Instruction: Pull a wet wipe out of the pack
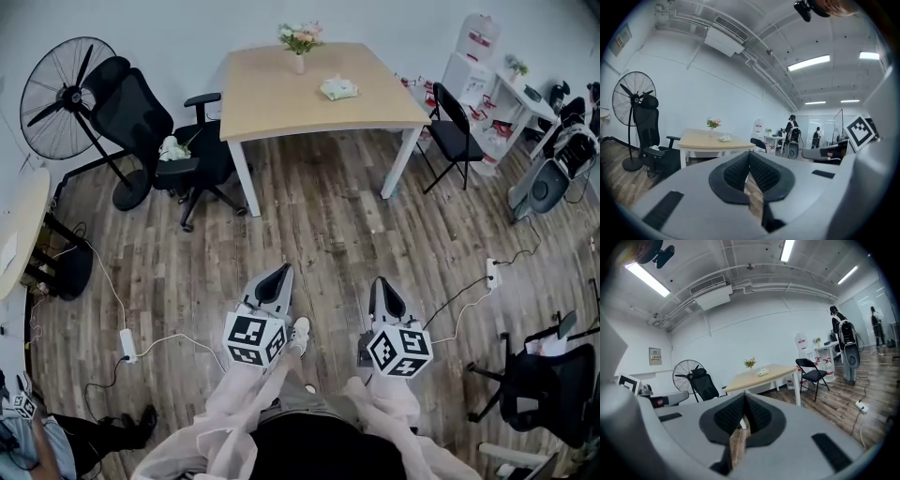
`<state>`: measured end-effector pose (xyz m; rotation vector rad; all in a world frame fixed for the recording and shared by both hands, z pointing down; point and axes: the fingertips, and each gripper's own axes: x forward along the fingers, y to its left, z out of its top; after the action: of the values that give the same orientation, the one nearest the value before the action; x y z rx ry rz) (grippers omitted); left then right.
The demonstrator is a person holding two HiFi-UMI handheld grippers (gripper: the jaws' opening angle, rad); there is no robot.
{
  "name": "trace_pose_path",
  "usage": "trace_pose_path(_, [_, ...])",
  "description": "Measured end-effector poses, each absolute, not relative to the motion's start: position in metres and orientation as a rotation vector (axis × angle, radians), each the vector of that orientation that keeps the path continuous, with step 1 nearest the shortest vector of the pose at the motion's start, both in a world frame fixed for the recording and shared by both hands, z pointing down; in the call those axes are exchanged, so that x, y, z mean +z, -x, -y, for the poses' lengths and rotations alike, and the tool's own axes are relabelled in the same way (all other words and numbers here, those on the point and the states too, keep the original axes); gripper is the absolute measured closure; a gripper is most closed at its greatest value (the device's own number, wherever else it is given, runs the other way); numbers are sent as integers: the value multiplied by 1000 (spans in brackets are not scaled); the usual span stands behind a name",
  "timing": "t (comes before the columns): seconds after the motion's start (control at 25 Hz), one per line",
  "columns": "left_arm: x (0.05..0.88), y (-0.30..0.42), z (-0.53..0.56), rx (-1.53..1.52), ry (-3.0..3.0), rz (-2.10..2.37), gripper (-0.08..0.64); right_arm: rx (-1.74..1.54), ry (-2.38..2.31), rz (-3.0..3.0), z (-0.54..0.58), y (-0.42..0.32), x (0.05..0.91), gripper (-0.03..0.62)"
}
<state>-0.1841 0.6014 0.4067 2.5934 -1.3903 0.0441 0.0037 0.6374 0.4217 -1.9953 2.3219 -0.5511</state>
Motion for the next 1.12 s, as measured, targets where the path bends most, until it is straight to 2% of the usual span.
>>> trace_pose_path(1.12, [388,183,-341,14,-2659,1349,551,-546,2022,-2296,-382,-3,418,583])
